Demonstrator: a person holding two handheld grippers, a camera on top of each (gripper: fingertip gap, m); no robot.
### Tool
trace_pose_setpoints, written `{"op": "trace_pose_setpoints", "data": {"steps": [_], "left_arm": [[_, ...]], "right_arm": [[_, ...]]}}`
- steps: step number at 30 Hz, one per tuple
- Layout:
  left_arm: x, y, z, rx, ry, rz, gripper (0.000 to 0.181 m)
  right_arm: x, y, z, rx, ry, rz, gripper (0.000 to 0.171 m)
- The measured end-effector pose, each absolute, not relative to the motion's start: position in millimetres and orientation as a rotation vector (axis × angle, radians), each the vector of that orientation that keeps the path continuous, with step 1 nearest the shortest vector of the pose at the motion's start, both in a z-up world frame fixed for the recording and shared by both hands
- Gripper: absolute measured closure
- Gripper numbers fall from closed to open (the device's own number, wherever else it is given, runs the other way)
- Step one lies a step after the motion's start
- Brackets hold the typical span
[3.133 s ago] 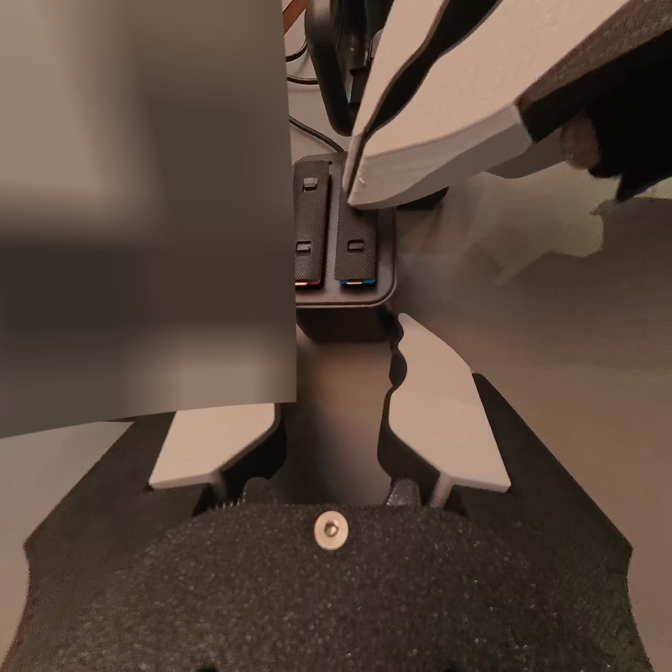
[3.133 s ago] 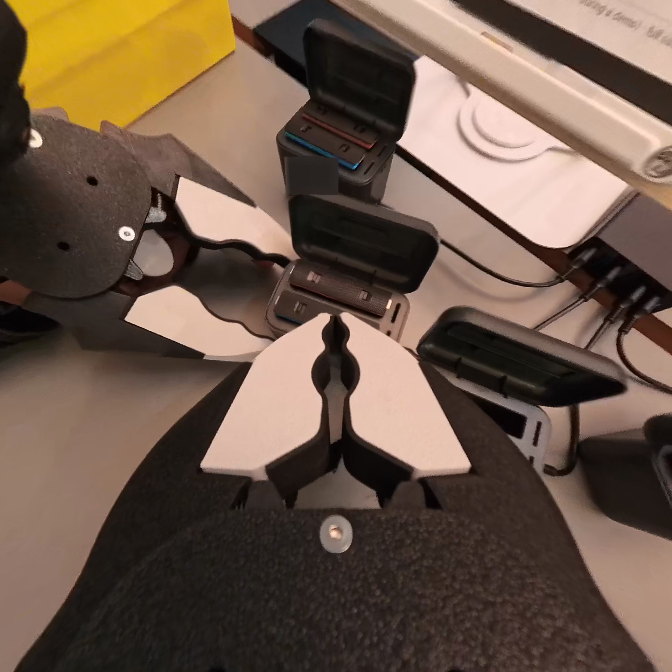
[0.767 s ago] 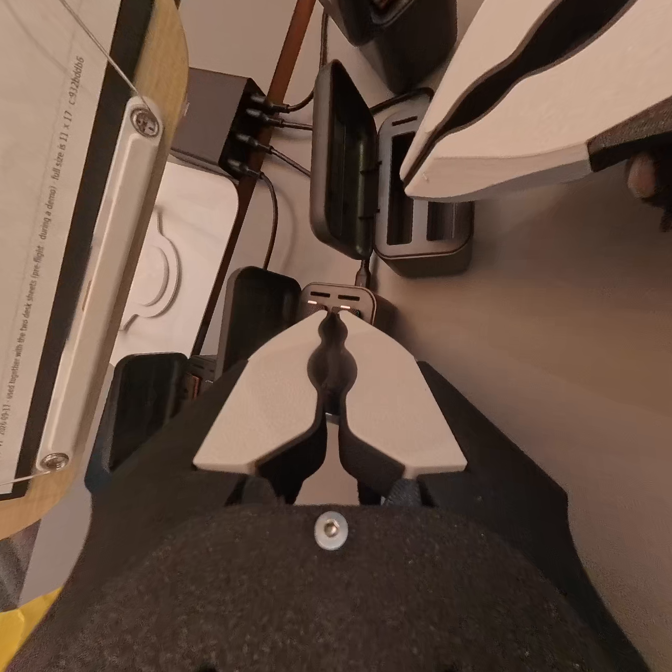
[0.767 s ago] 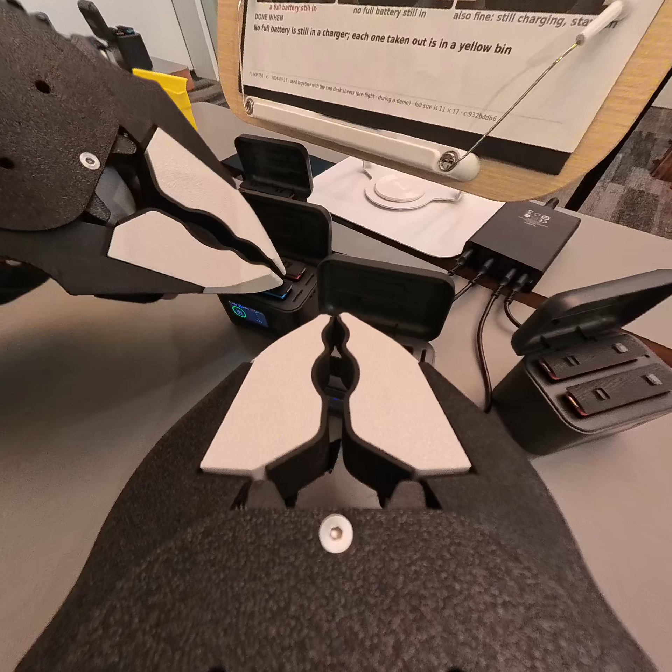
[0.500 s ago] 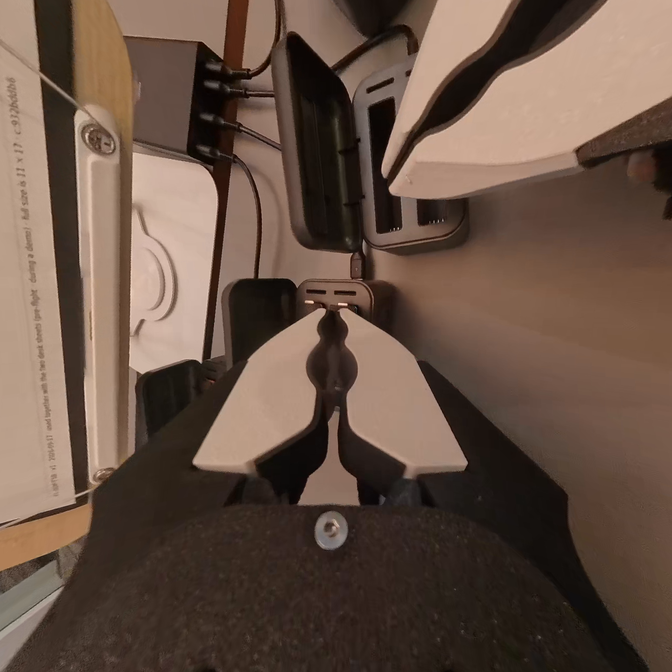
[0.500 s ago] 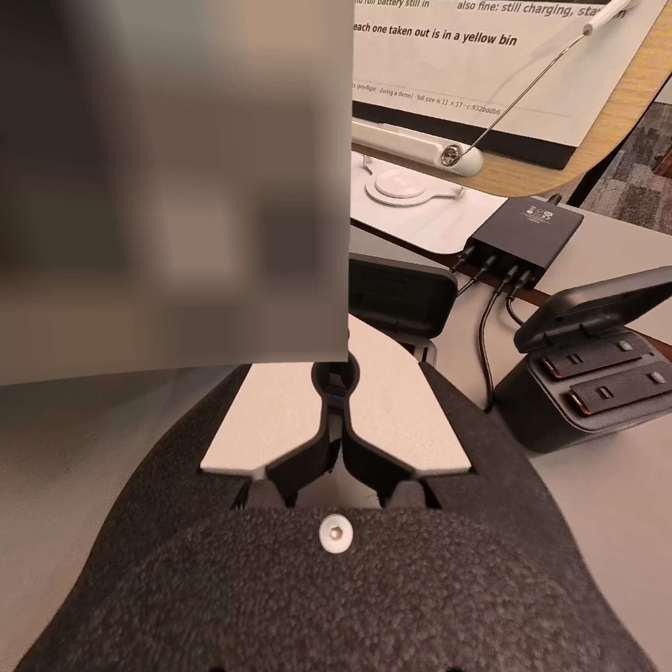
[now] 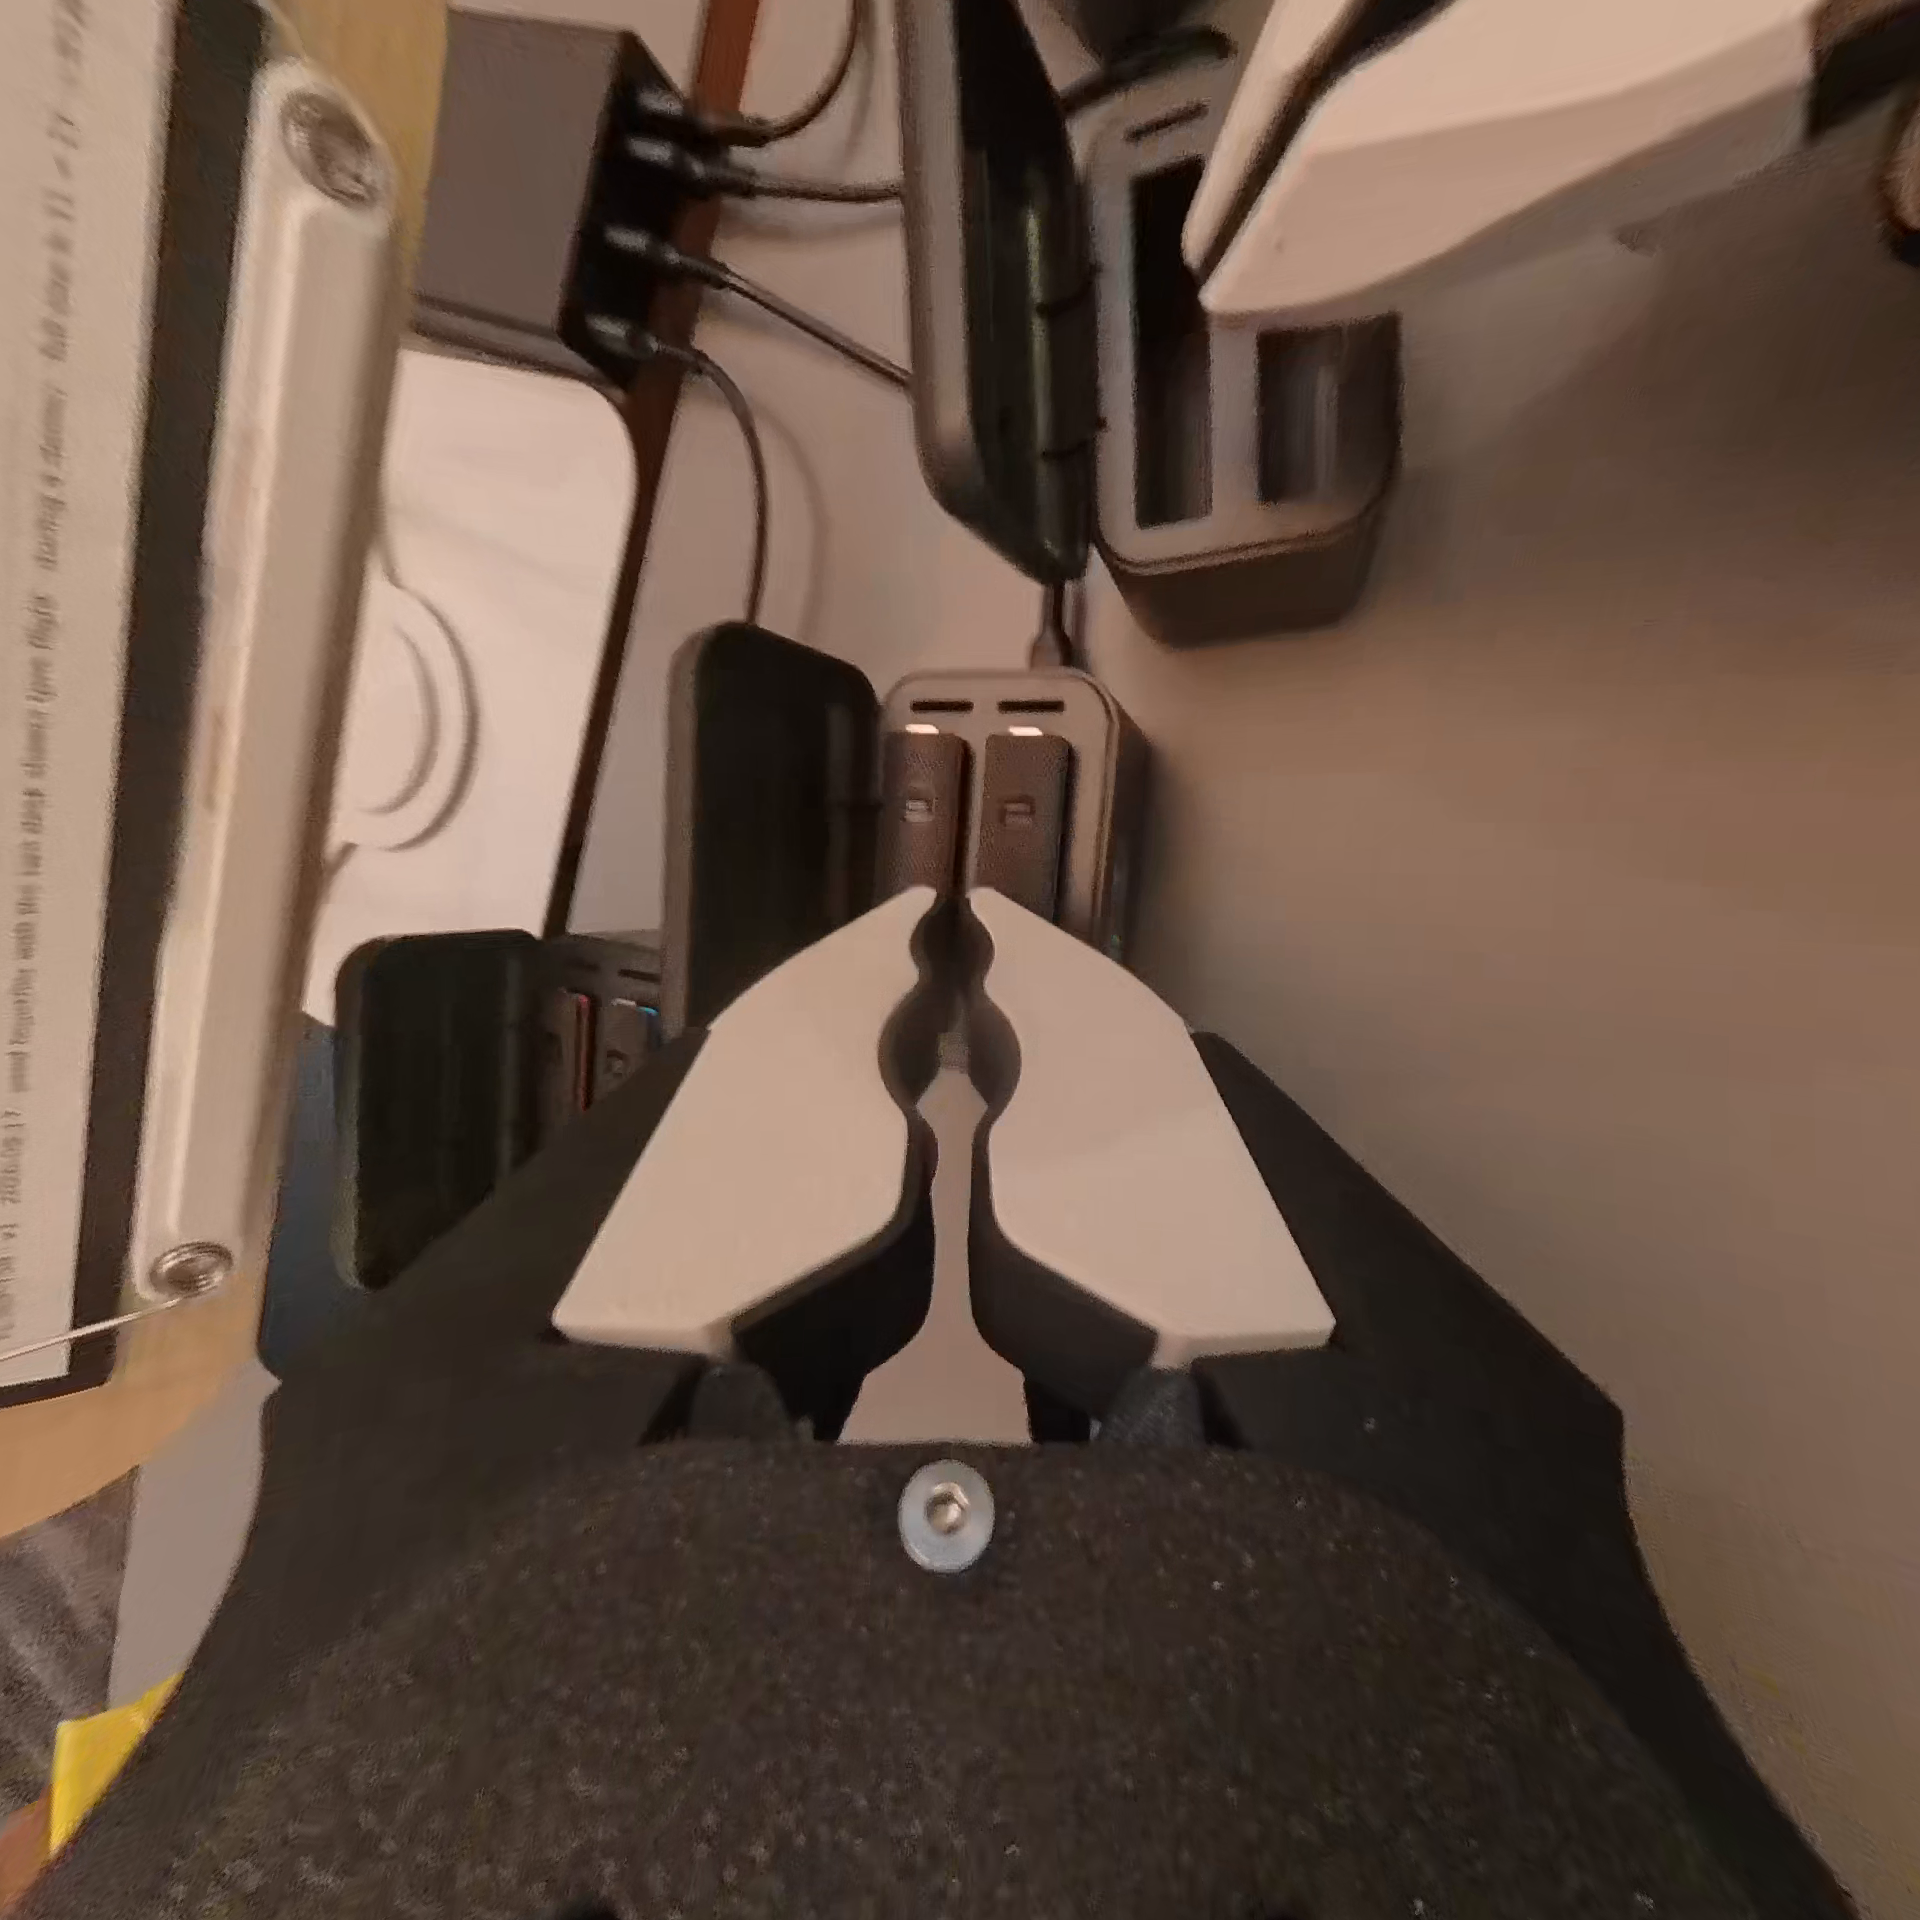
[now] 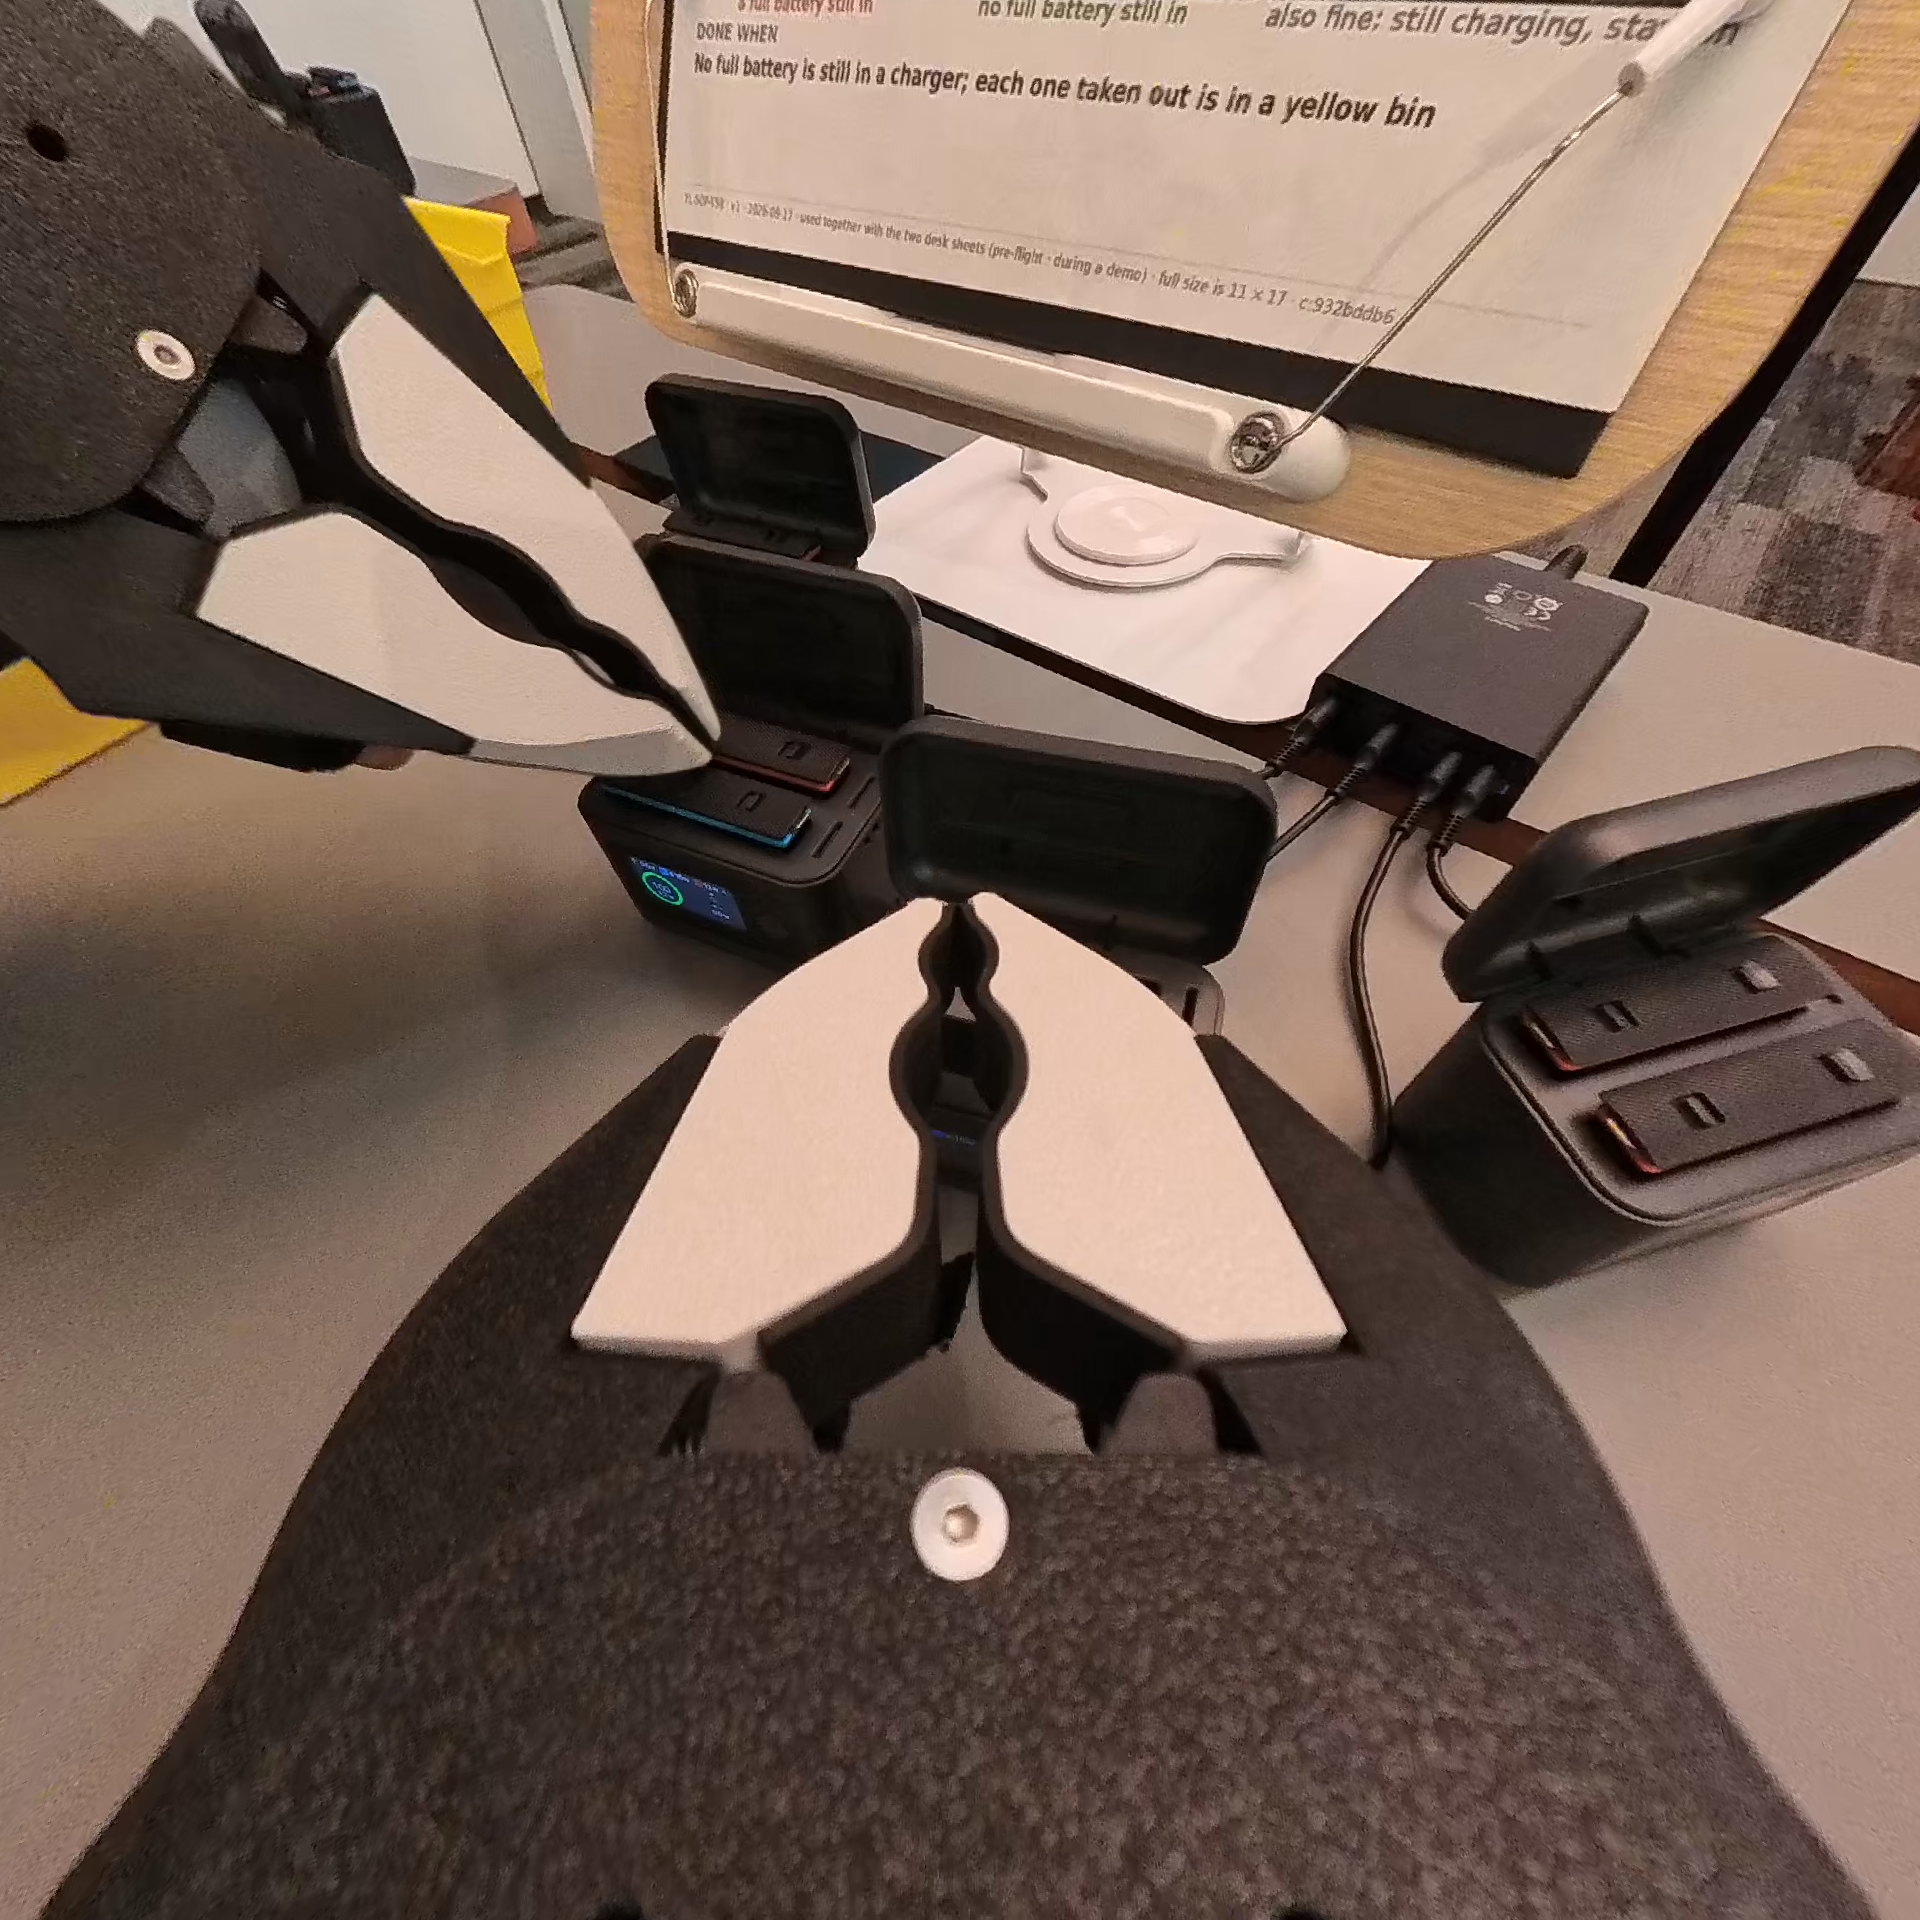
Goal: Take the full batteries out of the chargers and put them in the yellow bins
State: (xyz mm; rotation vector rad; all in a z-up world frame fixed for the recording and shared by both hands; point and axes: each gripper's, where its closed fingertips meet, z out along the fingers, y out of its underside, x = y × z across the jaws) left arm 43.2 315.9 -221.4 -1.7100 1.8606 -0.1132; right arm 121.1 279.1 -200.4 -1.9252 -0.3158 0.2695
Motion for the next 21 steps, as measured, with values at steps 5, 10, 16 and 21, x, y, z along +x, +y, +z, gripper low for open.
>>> {"op": "trace_pose_setpoints", "data": {"steps": [5,10,16,21], "left_arm": [[42.5,315.7,-222.1,-1.708,1.857,-0.127,0.181],[42.0,314.9,-221.9,-1.604,1.876,0.012,0.181],[42.2,315.5,-221.1,-1.493,1.82,0.113,0.18],[42.8,315.8,-219.8,-1.397,1.739,0.166,0.18]], "right_arm": [[121.8,278.9,-200.7,-1.926,-0.315,0.266,0.171],[121.1,279.5,-200.6,-1.927,-0.317,0.266,0.171],[121.0,279.2,-199.1,-1.922,-0.317,0.259,0.171],[122.5,279.1,-197.9,-1.919,-0.312,0.255,0.171]]}}
